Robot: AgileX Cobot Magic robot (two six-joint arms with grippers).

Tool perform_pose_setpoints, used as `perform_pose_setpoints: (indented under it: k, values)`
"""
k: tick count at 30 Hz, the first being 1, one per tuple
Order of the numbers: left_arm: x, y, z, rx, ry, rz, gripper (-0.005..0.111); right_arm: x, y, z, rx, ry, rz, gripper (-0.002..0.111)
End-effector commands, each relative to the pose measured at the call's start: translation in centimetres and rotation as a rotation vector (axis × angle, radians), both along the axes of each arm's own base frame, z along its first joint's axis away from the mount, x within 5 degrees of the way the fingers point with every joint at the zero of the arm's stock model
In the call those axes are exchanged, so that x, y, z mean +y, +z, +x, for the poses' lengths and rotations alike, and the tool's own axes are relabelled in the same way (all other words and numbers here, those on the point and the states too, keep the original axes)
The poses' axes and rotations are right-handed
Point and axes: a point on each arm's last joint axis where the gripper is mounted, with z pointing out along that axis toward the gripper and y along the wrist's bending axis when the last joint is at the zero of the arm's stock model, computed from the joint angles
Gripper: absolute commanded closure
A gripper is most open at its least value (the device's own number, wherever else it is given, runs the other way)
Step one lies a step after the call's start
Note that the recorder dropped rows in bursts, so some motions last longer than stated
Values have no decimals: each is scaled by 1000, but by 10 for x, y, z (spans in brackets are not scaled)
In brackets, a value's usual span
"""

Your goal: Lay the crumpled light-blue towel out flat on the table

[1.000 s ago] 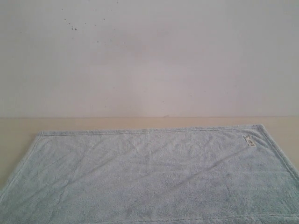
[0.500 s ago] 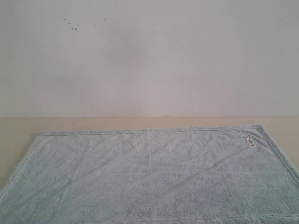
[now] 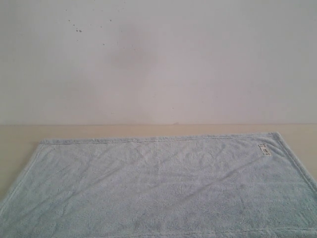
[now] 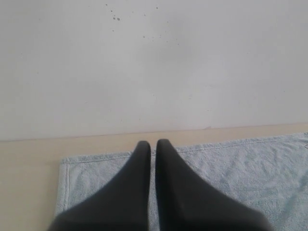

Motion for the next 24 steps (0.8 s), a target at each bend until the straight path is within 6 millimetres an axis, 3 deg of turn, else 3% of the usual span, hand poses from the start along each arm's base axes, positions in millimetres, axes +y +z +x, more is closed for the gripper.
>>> perform_pose_setpoints:
  k: [1,8,14,16,17,21,24]
  values:
    - [-1,-1,-1,1,-11,-8,103,0,0,-1,-7,4,1,108]
    - [-1,-1,-1,0,-12,-7,103,0,-5,-4,-7,-1,-10,108]
    - [-1,-1,-1,0,-12,-4,103,5,2,-42,-199,-11,-112,108]
    - [-1,-1,-1,0,-12,-4,103,2,-4,-49,-235,-67,-305,108]
    - [-1,-1,-1,0,-12,-4,103,-3,-6,-50,-217,-123,-318,108]
    - [-1,-1,-1,0,-12,-4,103,-23,-27,-50,13,-340,-153,108]
    - [-1,-1,-1,0,-12,-4,103,-29,-48,-53,10,-422,-145,108]
